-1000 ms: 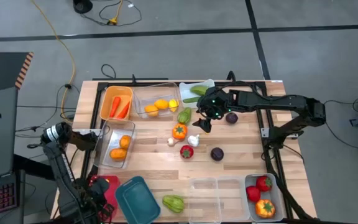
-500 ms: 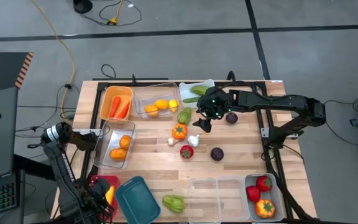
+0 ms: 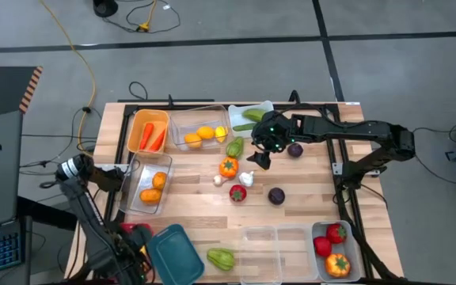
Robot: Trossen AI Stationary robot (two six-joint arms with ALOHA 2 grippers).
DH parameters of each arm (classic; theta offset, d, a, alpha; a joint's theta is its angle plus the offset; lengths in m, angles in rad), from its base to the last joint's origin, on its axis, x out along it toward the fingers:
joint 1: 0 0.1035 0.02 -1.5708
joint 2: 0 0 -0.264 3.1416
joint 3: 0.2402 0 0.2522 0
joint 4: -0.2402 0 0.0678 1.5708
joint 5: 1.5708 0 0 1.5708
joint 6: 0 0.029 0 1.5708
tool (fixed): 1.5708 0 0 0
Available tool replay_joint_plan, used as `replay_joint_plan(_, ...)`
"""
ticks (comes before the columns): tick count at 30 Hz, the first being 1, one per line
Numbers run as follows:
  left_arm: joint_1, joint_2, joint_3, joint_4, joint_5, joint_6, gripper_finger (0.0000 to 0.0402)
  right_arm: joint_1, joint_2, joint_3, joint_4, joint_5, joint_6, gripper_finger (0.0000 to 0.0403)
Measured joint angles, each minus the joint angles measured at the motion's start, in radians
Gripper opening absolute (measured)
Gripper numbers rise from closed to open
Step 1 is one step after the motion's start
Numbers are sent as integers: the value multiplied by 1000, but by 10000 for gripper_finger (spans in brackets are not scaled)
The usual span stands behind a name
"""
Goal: Sort produce into baskets
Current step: Put the yellow corn into the red bin
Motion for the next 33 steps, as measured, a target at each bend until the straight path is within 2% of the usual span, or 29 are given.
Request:
replay_joint_plan(5,30,0,0,2,-71,71,213,0,0,0,-80,5,3,382)
replay_joint_plan(13,93,0,0,46,-150,212,213,13,1,0,-219,115,59,382)
replay_joint_plan(23,140,0,0,63,-170,306,213,91,1,-58,-145,137,29,382)
replay_joint_plan(29,143,0,0,63,-170,315,213,117,2,-167,-94,316,87,382)
replay_joint_plan(33,143,0,0,63,-170,308,213,108,2,-214,-37,360,136,378)
